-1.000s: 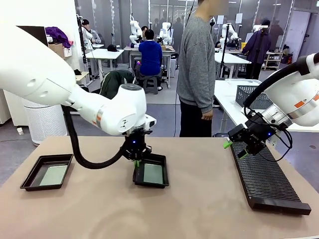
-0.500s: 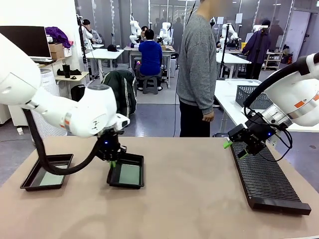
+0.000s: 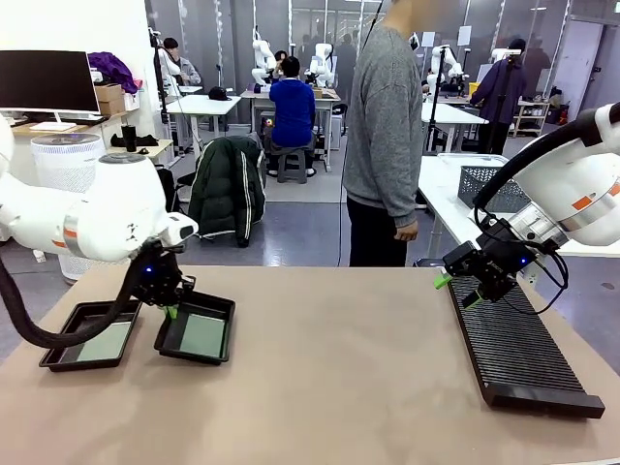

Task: Inspect and transfer BCBs to ESD trays.
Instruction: Pick up the ESD tray and place it on the left side of the table.

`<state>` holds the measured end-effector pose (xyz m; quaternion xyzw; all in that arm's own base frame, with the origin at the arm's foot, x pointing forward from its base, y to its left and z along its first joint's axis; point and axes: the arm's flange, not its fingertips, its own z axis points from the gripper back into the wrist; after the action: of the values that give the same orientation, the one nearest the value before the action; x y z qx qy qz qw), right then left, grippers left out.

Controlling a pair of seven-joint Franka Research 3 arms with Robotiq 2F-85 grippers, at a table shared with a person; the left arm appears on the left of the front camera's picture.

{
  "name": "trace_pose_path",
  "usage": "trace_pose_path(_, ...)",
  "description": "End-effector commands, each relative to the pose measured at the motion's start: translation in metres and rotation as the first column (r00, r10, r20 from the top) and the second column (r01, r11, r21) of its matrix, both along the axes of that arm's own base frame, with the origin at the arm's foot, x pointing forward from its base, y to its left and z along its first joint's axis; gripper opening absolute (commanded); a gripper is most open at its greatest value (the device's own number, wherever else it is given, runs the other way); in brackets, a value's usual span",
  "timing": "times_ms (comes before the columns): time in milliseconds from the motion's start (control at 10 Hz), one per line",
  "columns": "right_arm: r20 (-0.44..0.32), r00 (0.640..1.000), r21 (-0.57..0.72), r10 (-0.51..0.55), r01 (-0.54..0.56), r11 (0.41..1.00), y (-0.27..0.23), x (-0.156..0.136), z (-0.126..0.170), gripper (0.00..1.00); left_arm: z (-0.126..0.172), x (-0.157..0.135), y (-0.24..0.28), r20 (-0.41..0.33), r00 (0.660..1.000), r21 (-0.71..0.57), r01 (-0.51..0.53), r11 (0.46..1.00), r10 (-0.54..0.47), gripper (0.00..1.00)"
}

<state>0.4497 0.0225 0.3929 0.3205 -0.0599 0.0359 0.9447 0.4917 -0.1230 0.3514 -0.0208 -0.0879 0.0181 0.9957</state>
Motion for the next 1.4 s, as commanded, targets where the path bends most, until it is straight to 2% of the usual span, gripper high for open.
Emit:
trace_pose_path(0, -0.005, 1.0, -0.003, -0.011, 0.011, 1.0, 0.001, 0.0, 0.0, 1.0, 0.0, -0.003, 0.018, -0.006, 1.0, -0.017, 0.009, 1.0, -0.009, 0.03)
trace_pose_path(1000, -0.005, 1.0, -0.003, -0.011, 0.011, 1.0, 0.001, 0.0, 0.0, 1.0, -0.024, 0.013, 0.031, -0.048, 0.999, 0.042, -0.021, 0.999, 0.023, 0.03)
trace_pose_path(1100, -0.005, 1.0, -0.003, -0.011, 0.011, 1.0, 0.001, 0.0, 0.0, 1.0, -0.026, 0.014, 0.031, -0.056, 0.998, 0.041, -0.025, 0.999, 0.027, 0.05)
trace_pose_path(1200, -0.005, 1.0, -0.003, -0.011, 0.011, 1.0, 0.001, 0.0, 0.0, 1.0, -0.027, 0.013, 0.031, -0.058, 0.998, 0.043, -0.03, 0.999, 0.033, 0.2)
trace_pose_path(1300, -0.005, 1.0, -0.003, -0.011, 0.011, 1.0, 0.001, 0.0, 0.0, 1.0, -0.027, 0.012, 0.032, -0.058, 0.998, 0.048, -0.038, 0.998, 0.04, 0.23)
